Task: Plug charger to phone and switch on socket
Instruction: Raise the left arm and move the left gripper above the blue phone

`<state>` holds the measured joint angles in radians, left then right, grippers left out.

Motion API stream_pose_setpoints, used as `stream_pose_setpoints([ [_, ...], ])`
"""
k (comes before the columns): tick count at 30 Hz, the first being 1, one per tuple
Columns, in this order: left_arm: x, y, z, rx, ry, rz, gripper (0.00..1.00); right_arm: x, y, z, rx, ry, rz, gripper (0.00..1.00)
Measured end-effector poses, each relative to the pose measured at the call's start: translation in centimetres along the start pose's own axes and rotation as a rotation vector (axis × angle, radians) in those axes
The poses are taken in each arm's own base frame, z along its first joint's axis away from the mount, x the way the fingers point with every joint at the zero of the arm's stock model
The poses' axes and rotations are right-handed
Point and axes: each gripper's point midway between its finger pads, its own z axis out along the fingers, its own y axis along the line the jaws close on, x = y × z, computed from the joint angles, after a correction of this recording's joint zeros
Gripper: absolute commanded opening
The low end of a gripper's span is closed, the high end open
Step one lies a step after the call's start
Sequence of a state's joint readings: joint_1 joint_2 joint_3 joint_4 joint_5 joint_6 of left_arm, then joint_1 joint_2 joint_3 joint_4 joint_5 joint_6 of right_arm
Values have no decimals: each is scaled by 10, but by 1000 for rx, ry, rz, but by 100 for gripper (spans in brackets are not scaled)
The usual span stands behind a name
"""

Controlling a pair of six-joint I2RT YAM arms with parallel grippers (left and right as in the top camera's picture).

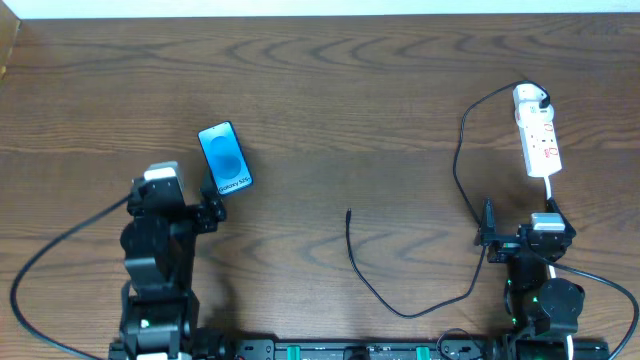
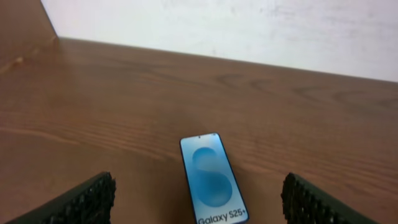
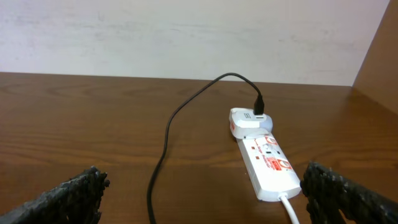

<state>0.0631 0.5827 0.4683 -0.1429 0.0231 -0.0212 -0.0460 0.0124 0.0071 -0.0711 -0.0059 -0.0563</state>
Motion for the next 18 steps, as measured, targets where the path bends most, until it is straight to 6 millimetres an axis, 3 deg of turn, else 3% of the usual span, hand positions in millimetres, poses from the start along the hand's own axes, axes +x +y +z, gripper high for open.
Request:
stream_pose_setpoints([
  [18, -29, -4, 31, -31, 326, -2, 86, 0, 0, 0, 0, 0, 0, 99],
])
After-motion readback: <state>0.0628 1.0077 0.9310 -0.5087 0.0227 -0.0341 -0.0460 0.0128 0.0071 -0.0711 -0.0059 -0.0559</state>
